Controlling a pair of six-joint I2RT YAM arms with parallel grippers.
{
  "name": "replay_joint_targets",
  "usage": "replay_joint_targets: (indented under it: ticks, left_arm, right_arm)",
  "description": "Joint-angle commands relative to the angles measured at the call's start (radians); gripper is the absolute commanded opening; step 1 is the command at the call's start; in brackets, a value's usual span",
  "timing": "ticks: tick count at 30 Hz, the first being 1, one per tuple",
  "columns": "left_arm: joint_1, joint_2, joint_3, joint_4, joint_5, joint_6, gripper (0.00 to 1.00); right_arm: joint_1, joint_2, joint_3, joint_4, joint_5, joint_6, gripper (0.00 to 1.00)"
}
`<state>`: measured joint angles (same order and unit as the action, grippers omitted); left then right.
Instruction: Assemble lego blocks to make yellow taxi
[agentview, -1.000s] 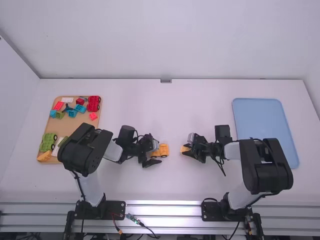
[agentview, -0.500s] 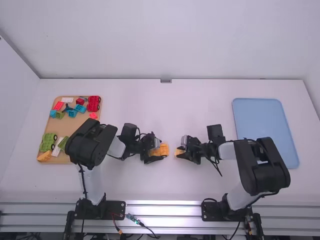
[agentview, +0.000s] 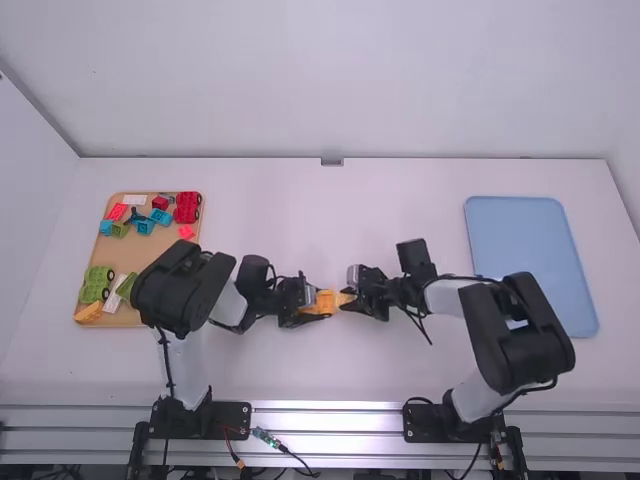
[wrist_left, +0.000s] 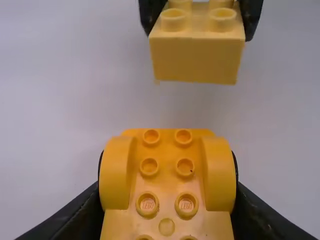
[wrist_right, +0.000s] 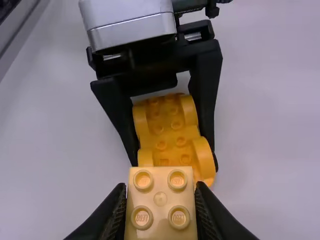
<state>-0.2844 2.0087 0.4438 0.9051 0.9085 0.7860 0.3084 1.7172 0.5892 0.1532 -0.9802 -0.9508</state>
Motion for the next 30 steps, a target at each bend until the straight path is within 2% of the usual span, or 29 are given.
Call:
replay_joint_targets:
  ticks: [1,7,10,15,19,24,30]
  left_arm:
    - [0.005,0.019,-0.024,0.012,-0.009,0.017,0.49]
    - [0.000,0.019,-0.021,-0.006,-0.007,0.009,0.48]
    - [0.000,0.019,0.027,-0.119,0.040,0.020,0.42]
    - [-0.004,0.019,0.098,-0.291,0.077,0.128,0.35]
    - [-0.004,0.019,0.128,-0.359,0.069,0.130,0.34]
    - [0.001,0.019,0.131,-0.354,0.071,0.133,0.33]
    - [-0.005,0.019,0.118,-0.330,0.070,0.121,0.34]
  right_arm:
    - [0.027,-0.019,0.026,-0.011,0.021,0.012,0.05]
    - [0.068,-0.019,0.026,-0.003,0.032,0.013,0.04]
    - [0.092,-0.019,0.026,-0.002,0.039,0.011,0.02]
    - [0.090,-0.019,0.027,0.000,0.038,0.012,0.01]
    - [0.100,-0.019,0.027,0.008,0.053,0.013,0.01]
    - [0.132,-0.018,0.027,0.063,0.122,0.113,0.00]
    - [0.150,-0.018,0.018,0.077,0.156,0.113,0.00]
